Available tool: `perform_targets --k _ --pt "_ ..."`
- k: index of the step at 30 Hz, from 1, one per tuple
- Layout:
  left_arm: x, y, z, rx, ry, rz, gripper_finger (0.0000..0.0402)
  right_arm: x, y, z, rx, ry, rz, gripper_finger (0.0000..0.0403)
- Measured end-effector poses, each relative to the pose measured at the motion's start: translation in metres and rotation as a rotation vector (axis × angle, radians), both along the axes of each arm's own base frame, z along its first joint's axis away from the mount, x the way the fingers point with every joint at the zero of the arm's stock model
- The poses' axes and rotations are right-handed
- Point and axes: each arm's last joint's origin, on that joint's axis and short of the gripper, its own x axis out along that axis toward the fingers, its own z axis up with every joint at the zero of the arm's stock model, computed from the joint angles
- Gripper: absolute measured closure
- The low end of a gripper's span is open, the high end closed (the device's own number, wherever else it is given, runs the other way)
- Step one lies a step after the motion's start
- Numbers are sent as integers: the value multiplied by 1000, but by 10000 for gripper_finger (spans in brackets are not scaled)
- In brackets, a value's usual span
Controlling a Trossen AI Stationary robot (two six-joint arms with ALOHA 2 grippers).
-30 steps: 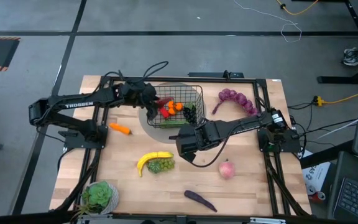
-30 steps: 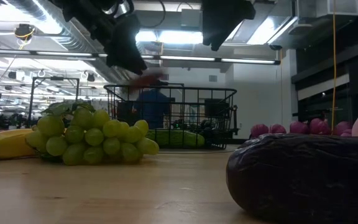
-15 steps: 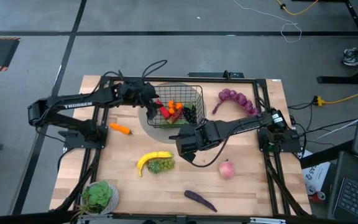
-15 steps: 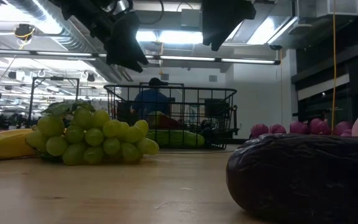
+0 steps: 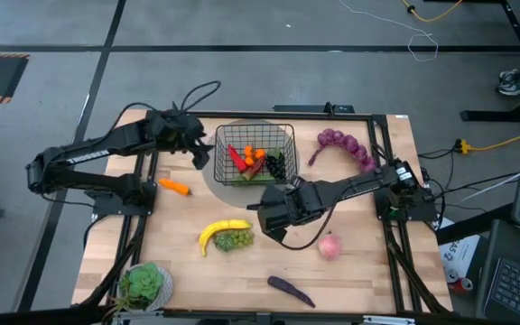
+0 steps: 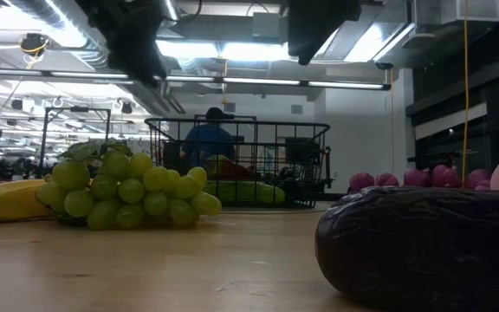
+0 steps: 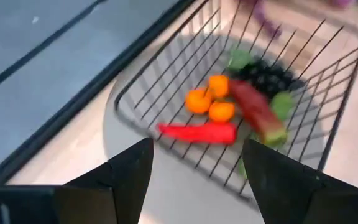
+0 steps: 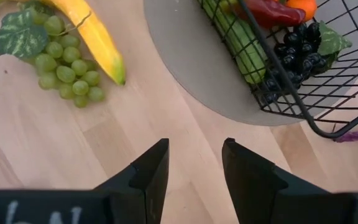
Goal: Build produce basket
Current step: Put the yellow chili pepper into the wire basket
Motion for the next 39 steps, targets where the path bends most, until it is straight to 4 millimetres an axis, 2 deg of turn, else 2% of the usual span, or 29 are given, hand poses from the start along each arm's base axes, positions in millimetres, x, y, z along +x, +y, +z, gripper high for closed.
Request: perform_targets --k 8,16,22,26,30,36,39 --pt "-9 -4 -11 -95 121 28 160 -1 2 1 -111 -15 44 254" --pt "-9 -4 -12 -105 114 47 160 1 -5 2 -174 43 181 254" --pt "-10 -4 -12 -99 129 62 160 4 -16 2 -171 29 110 254" --pt "-11 -7 -14 -214 101 40 160 4 -18 2 -198 31 117 254" --pt "-15 -10 -19 -390 77 164 160 4 -18 2 -207 41 143 254" --pt "-33 -22 -31 -541 256 309 160 4 -18 2 -215 50 165 254" --pt "-39 -31 -34 -560 351 312 160 4 -18 2 -215 50 167 254"
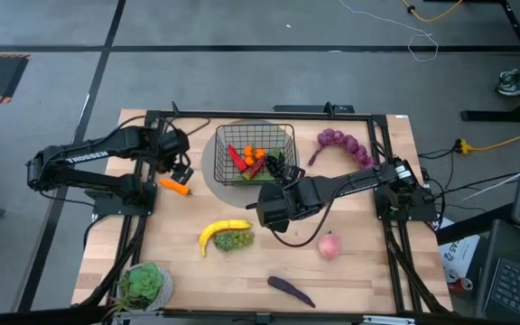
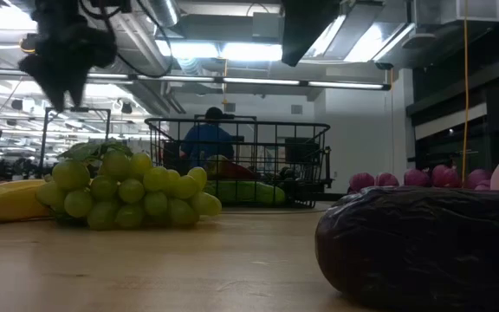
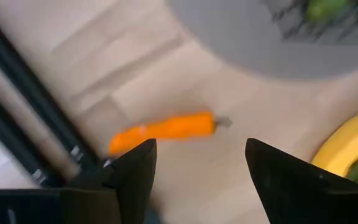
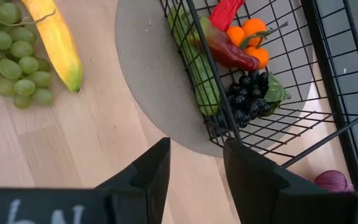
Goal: Build produce basket
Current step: Put the yellow chili pepper into the wire basket
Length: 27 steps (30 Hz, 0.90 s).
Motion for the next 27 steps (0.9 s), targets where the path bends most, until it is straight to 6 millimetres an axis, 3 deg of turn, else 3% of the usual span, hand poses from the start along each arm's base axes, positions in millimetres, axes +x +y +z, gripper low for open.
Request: perform_targets --k 8,14,19,27 --pt "-1 -25 -17 -112 86 -182 160 0 0 0 -1 2 4 254" --pt "10 -34 -34 -105 111 -268 161 0 0 0 -6 8 19 254" --pt "32 -38 -60 -79 95 -306 161 2 1 0 0 -12 19 254" --pt "43 -34 -87 33 327 -449 161 3 1 1 4 -20 18 254"
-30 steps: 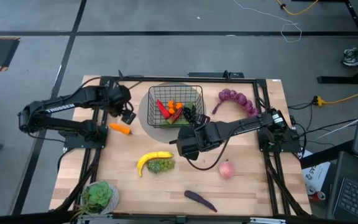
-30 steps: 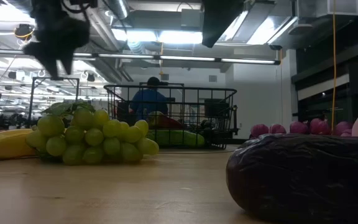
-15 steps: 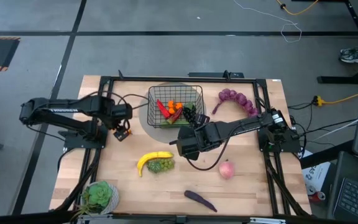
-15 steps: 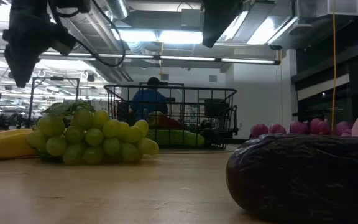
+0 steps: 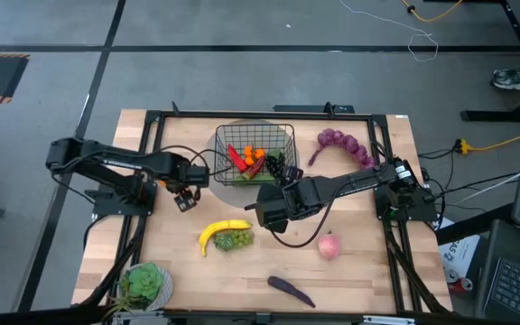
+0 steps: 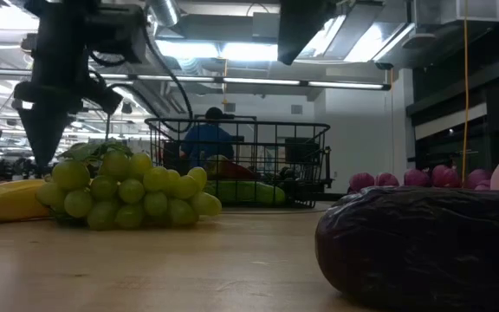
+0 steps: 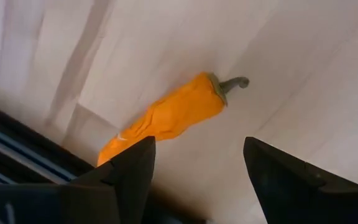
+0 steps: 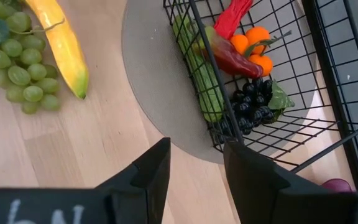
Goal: Build produce basket
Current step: Put the yellow chili pepper into the wire basket
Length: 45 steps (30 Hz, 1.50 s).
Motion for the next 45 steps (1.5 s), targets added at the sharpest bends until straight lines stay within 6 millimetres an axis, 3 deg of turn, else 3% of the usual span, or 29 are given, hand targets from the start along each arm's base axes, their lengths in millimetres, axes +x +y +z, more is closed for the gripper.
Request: perform_targets --k 13,17,20,23,27,37,45 --pt "8 2 -13 50 123 -363 161 1 0 0 8 -15 -12 254" --pt "10 2 -16 39 144 -381 161 1 0 0 28 -26 -44 254" --pt "13 3 -15 161 133 -359 163 1 1 0 51 -20 -40 254" --pt "12 4 -6 287 98 -347 166 0 1 0 66 -17 -39 254" --pt "7 3 4 294 54 -382 172 0 2 -1 90 -23 -62 254" --pt "-10 -27 33 222 -161 -679 187 0 4 -1 150 -30 -110 254" --pt "-17 -52 26 171 -43 -1003 190 0 4 -1 162 -45 -139 254"
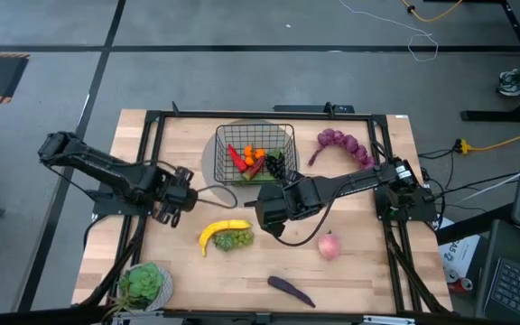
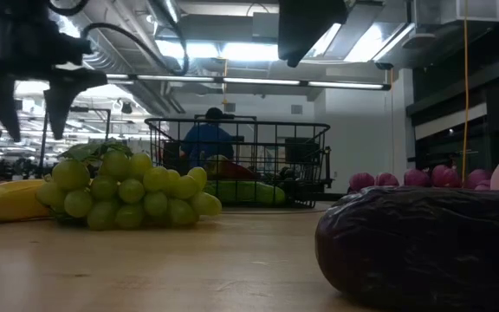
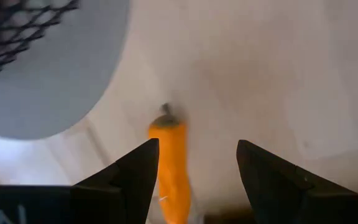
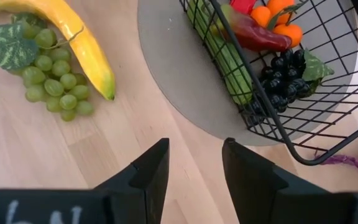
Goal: Build produce basket
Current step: Put the yellow chili pepper into the wire basket
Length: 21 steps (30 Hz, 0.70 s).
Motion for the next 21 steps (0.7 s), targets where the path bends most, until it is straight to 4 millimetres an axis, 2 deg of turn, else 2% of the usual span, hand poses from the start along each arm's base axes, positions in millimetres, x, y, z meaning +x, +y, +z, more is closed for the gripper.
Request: perform_targets --k 4,10,14,21 --pt "1 -12 -5 44 5 4 190 0 0 0 14 -15 -37 254" --pt "7 -17 -29 131 113 -11 190 1 0 0 17 -21 -41 254" --pt "12 -16 -35 230 96 38 190 1 0 0 17 -22 -41 254" --pt "19 -5 -40 210 130 108 190 1 0 0 16 -23 -41 254"
